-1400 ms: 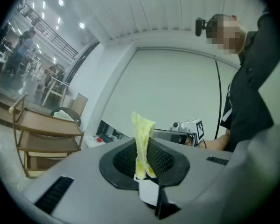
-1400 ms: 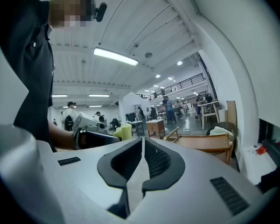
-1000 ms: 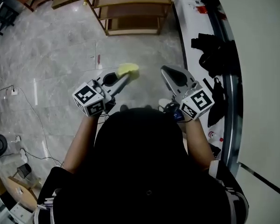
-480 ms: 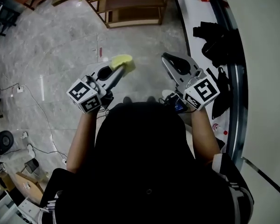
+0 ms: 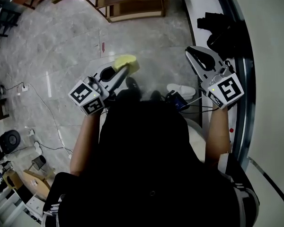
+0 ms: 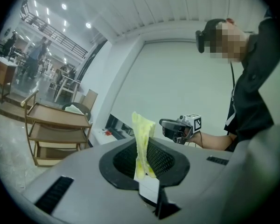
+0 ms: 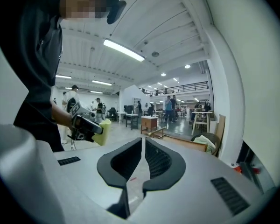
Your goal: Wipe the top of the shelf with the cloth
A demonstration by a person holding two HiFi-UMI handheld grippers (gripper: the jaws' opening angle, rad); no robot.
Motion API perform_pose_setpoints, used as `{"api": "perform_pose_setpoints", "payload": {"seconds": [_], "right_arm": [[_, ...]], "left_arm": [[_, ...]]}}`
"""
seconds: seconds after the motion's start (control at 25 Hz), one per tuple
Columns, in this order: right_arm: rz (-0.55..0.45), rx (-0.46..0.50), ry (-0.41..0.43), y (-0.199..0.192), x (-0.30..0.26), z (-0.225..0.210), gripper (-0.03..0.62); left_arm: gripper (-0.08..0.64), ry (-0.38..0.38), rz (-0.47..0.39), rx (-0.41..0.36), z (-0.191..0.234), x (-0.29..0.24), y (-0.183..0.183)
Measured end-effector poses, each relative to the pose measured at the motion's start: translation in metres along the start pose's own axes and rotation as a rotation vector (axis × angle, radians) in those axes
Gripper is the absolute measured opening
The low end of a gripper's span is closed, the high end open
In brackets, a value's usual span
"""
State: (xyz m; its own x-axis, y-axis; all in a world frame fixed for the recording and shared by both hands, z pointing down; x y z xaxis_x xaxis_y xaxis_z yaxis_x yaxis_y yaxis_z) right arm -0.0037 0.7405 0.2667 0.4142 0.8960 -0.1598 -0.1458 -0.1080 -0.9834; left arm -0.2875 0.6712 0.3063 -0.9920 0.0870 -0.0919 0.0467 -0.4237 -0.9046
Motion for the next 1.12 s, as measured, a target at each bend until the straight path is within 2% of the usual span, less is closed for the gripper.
{"api": "perform_pose_setpoints", "payload": {"seconds": [0.2, 0.52, 0.68, 0.92, 1.12], "right_arm": [[-0.054, -0.135, -0.028, -0.004, -0.015, -0.015, 0.034], [-0.083, -0.26, 0.054, -0.012, -0.098, 0.004, 0.034], [-0.043, -0.239, 0.055, -0.01, -0.151, -0.006, 0.034], [-0.029, -0.205, -0.025, 0.025, -0.243, -0.033, 0.034], [-0.023, -0.177, -0.057, 0.04, -0.295, -0.046, 0.034]], "left_arm": [[0.032, -0.011, -0.007, 0.013, 0.02, -0.011, -0.001], [0.032, -0.013, -0.047, 0.011, 0.091, -0.019, 0.02], [0.032, -0.016, -0.051, 0.014, 0.141, -0.017, 0.038], [0.032, -0.045, -0.083, 0.007, 0.222, 0.001, 0.087], [0.032, -0.052, -0.079, 0.026, 0.279, 0.008, 0.102]]}}
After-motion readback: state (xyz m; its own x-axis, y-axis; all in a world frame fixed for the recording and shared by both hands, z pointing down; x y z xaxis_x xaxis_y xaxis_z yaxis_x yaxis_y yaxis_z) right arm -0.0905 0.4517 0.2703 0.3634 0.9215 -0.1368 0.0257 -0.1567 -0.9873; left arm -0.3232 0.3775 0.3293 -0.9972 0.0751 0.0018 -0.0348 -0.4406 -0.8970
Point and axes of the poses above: the fingertips, and each gripper's own axes: x backward along the fingers, z to its left, y out of its top, the point moved 7 cm from there along x, backward along the fingers, and after that the axes turned 7 degrees about -y, right-handed, at the moved point
